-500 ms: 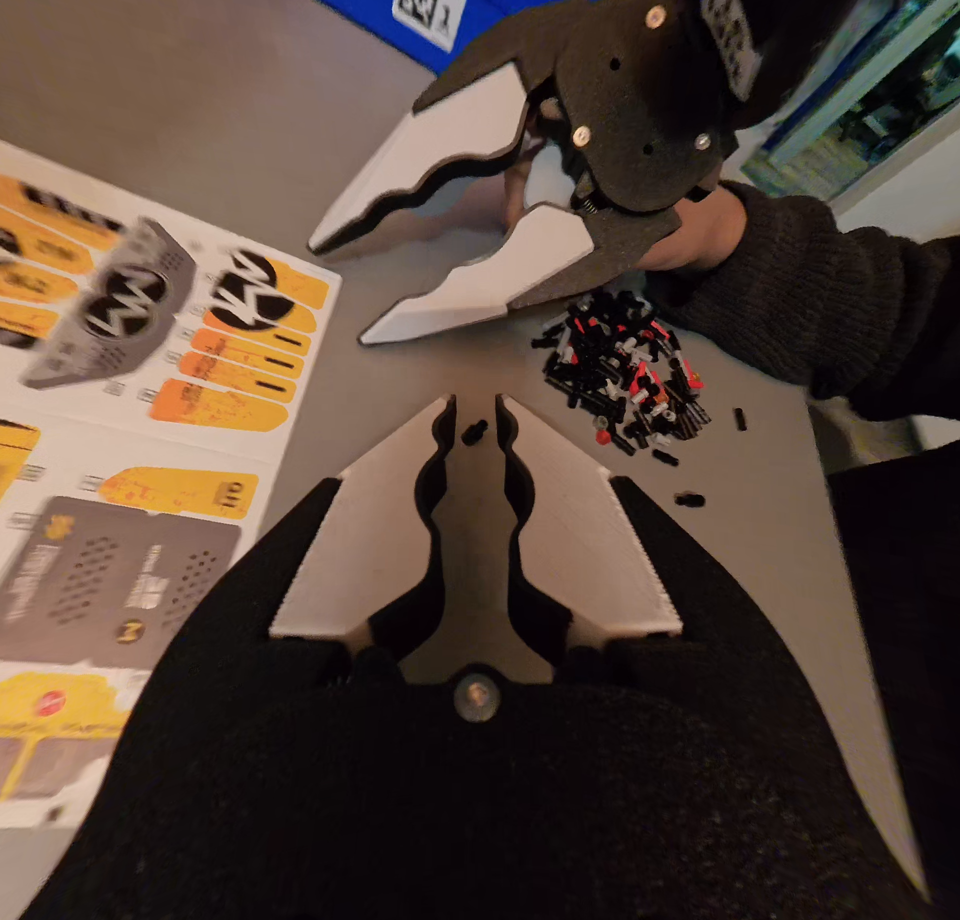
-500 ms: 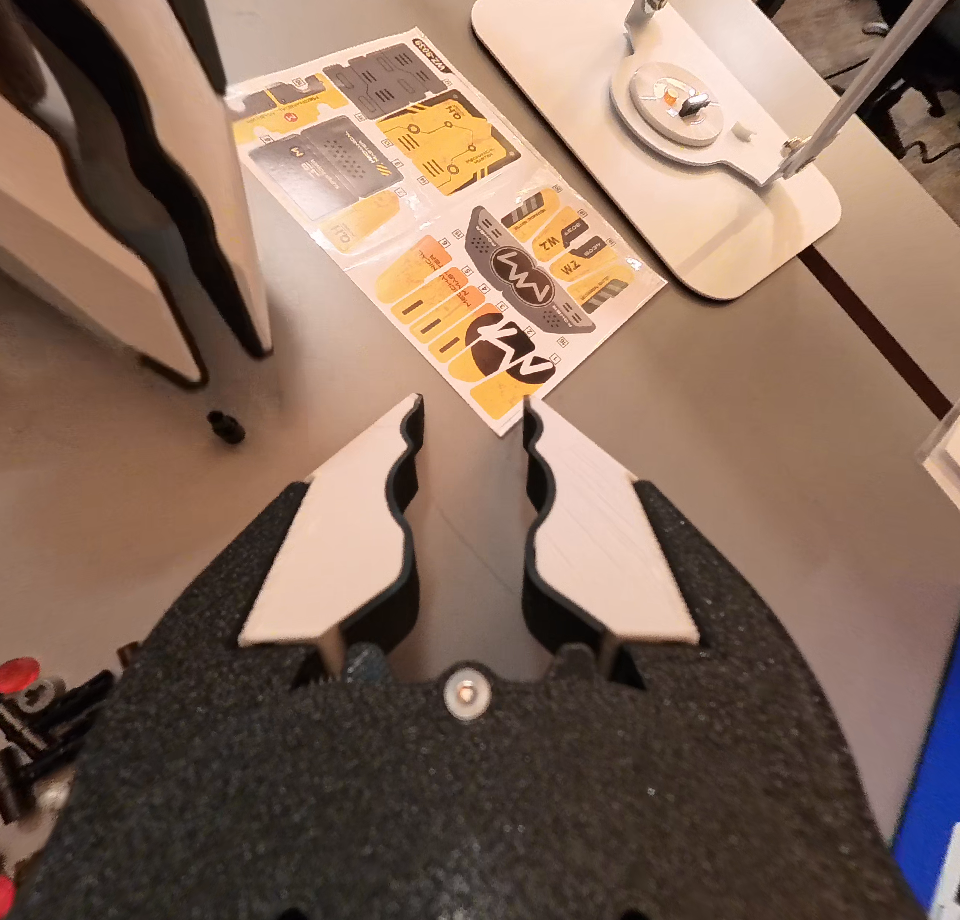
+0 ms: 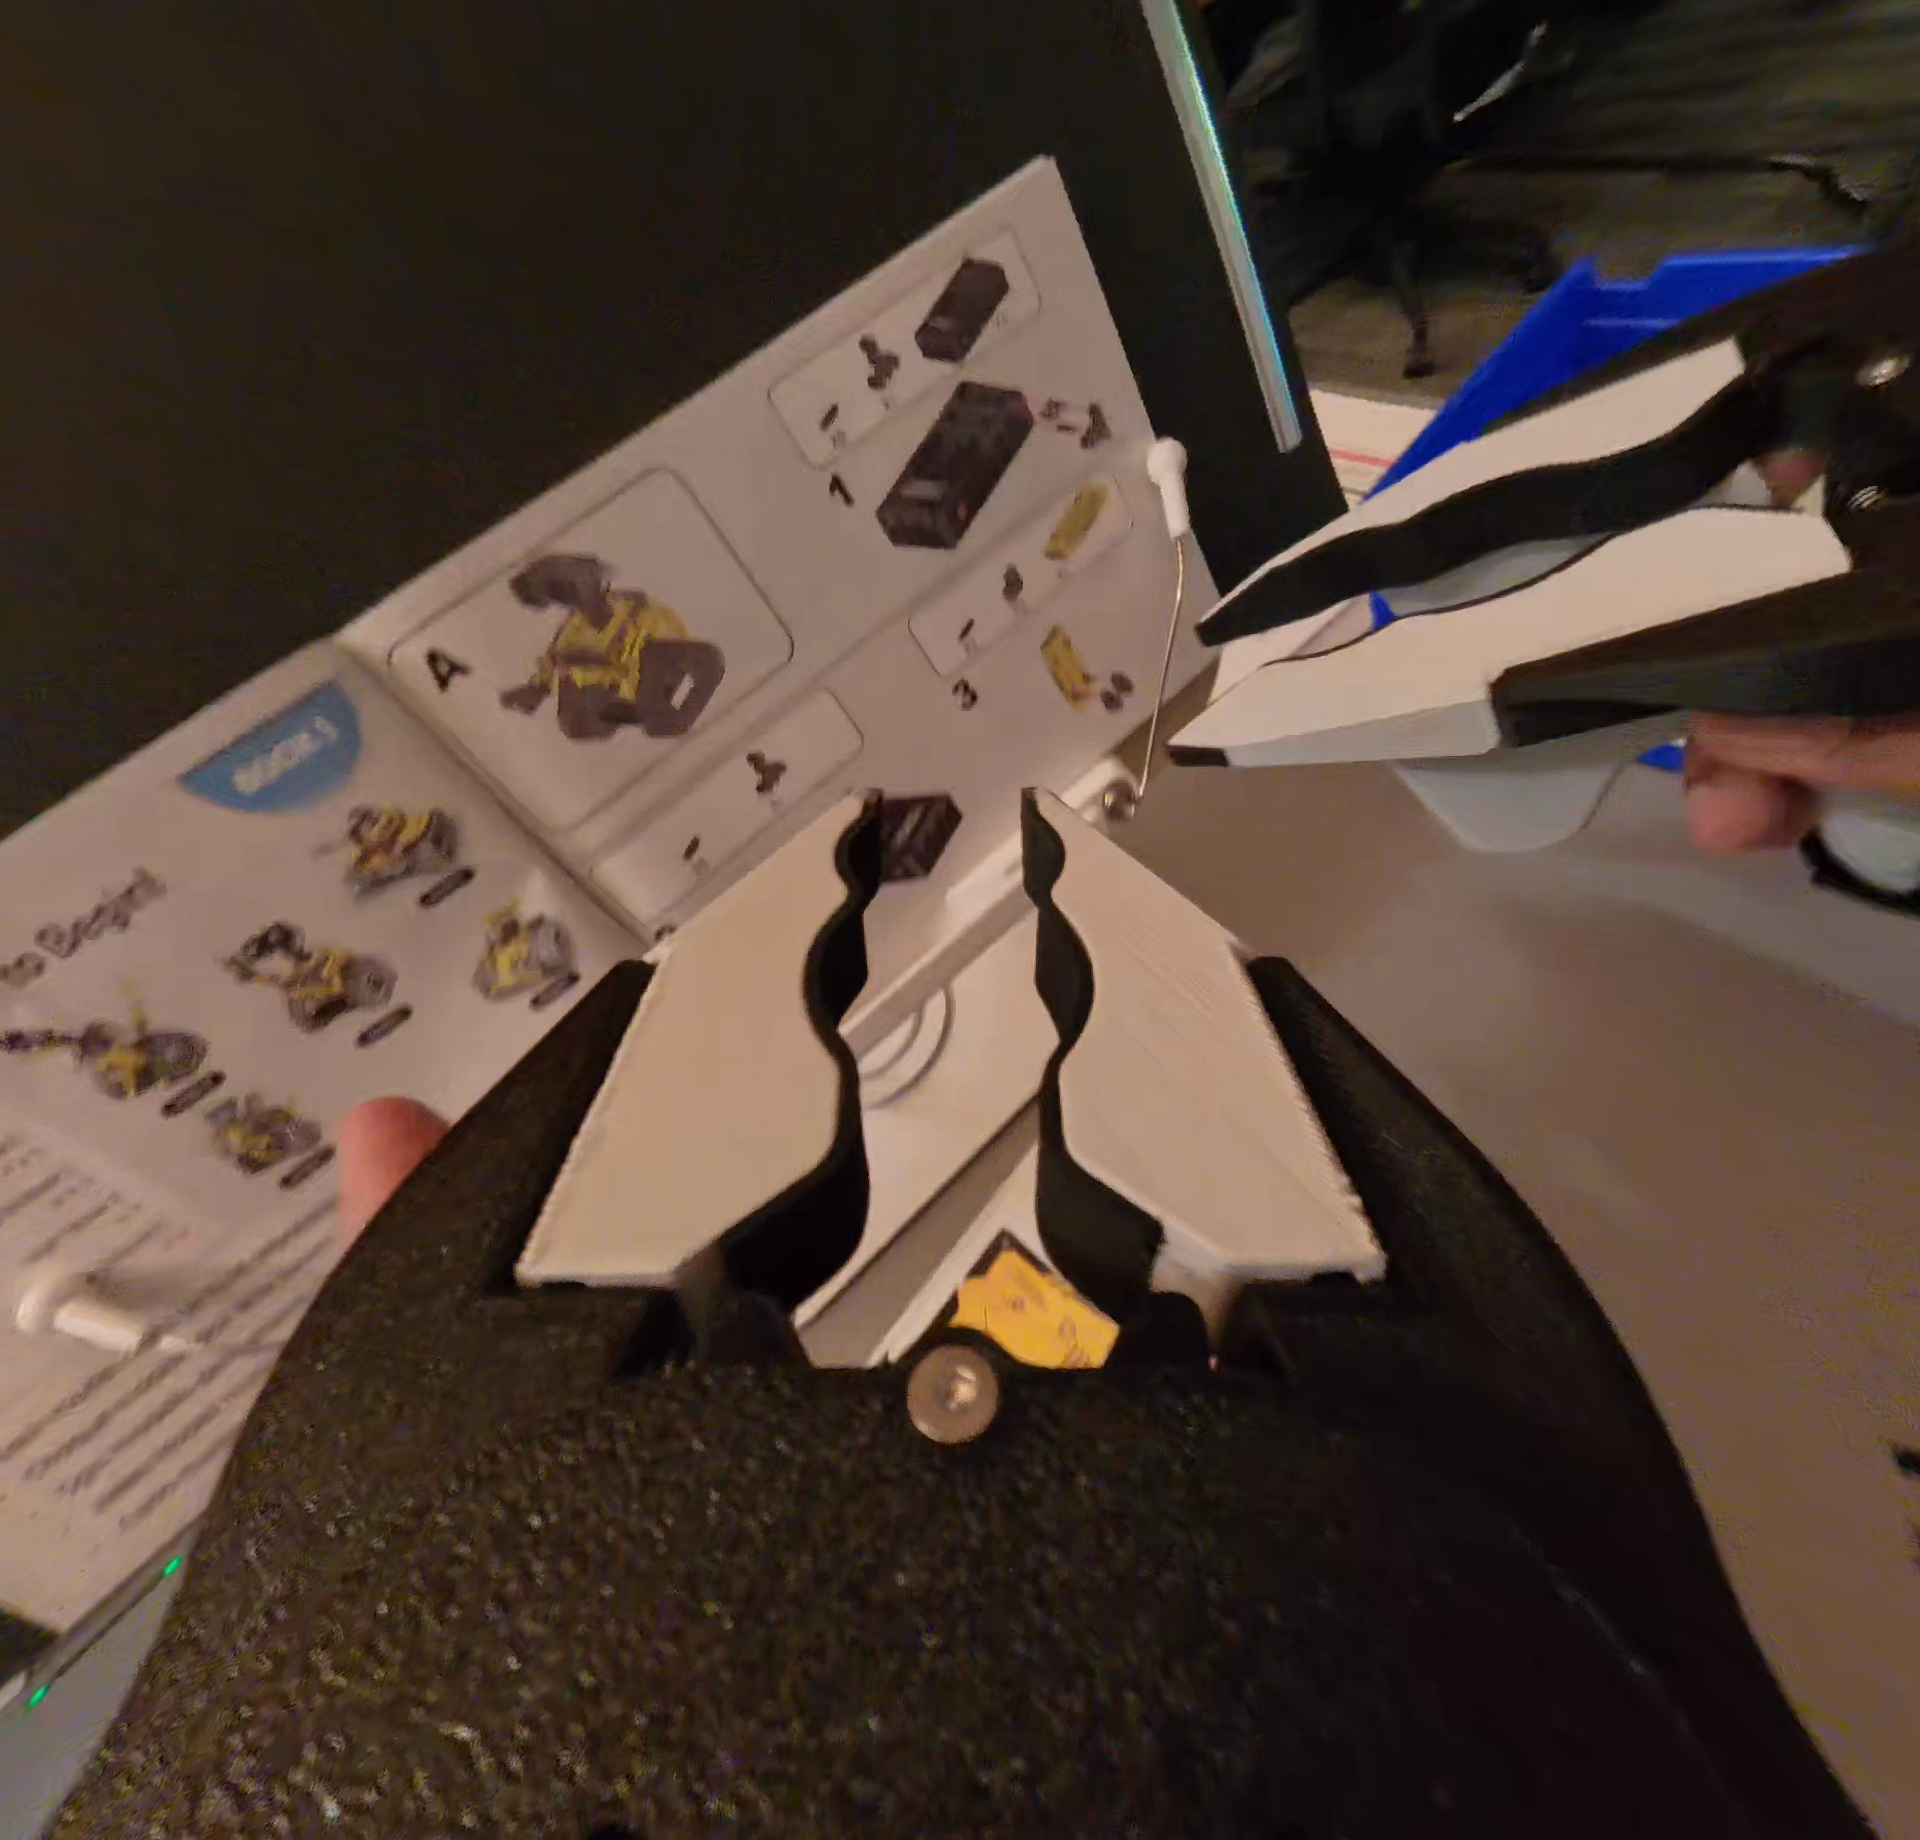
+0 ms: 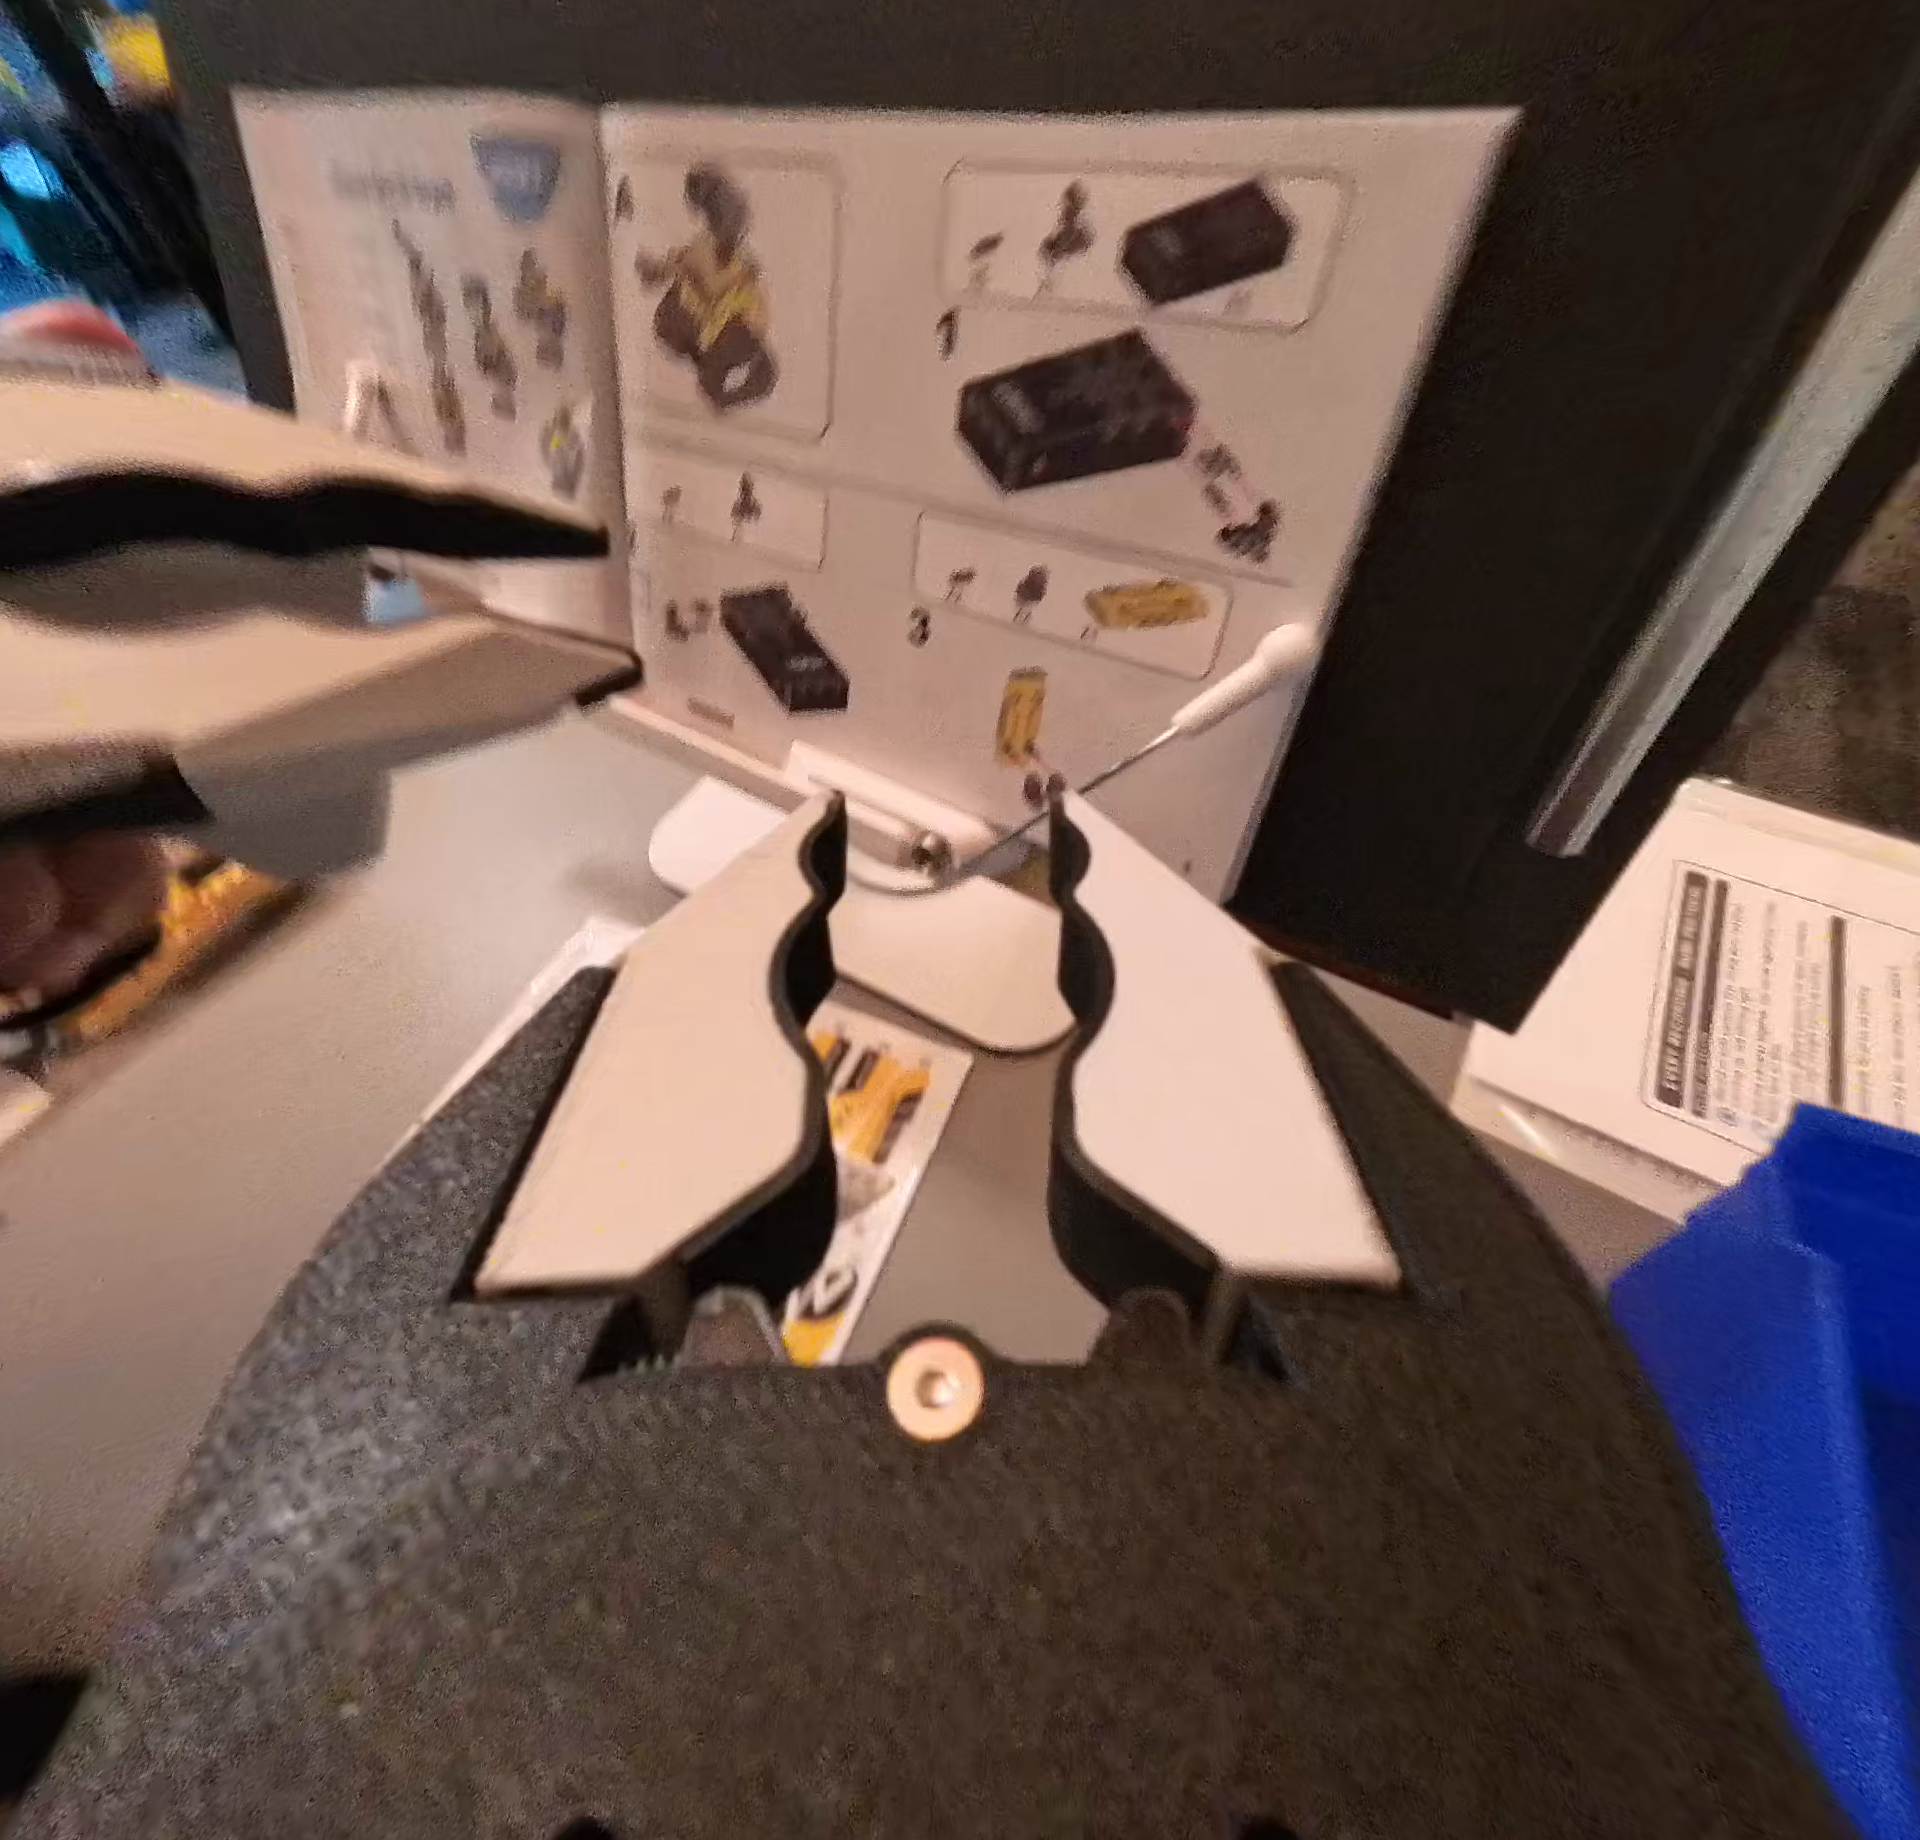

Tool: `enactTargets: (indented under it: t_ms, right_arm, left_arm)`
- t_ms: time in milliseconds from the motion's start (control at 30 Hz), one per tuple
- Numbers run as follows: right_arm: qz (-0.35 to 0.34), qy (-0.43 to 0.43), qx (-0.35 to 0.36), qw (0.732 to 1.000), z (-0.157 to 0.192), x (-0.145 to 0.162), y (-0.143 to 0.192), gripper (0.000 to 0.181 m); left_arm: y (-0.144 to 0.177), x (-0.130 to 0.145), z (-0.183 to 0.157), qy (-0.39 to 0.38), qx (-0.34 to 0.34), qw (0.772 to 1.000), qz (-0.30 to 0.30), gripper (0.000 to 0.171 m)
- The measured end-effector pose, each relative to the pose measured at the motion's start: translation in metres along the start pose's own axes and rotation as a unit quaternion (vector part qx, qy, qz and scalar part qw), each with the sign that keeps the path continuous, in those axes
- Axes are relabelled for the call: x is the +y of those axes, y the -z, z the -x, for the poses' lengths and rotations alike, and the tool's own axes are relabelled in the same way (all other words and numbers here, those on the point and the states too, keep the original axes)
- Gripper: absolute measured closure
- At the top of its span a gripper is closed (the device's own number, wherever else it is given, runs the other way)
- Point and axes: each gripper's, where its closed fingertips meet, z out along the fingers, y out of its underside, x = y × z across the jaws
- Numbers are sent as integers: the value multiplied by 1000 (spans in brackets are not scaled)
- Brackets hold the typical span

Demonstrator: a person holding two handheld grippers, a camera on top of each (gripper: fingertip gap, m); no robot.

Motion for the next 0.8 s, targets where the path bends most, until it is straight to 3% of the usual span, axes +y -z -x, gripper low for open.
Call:
enactTargets:
  t_ms: [67, 233, 367, 533, 667, 733, 800]
  right_arm:
    - [-34, -28, 8, 999, -7, -10, -5, 142]
    - [-43, -1, 21, 999, -9, -12, -6, 143]
    - [-68, -4, 48, 997, -22, -18, 2, 143]
    - [-114, -78, 18, 990, -27, -20, 1, 143]
    - [-126, -76, 31, 989, -29, -21, 1, 143]
    - [-124, -67, 45, 989, -33, -20, 2, 143]
    - [-125, -71, 50, 988, -34, -18, 2, 143]
  left_arm:
    - [-11, -10, -8, -9, -2, 1000, -16, 142]
    - [-28, -21, -24, -67, -6, 995, -68, 141]
    - [-42, -17, -13, -74, -42, 995, -58, 137]
    - [-57, -11, -7, -38, -24, 998, -46, 136]
    - [-66, -10, -1, -66, -45, 996, -41, 137]
    - [-66, -8, -1, -103, -64, 992, -32, 138]
    - [-60, -15, 13, -125, -134, 982, -45, 136]
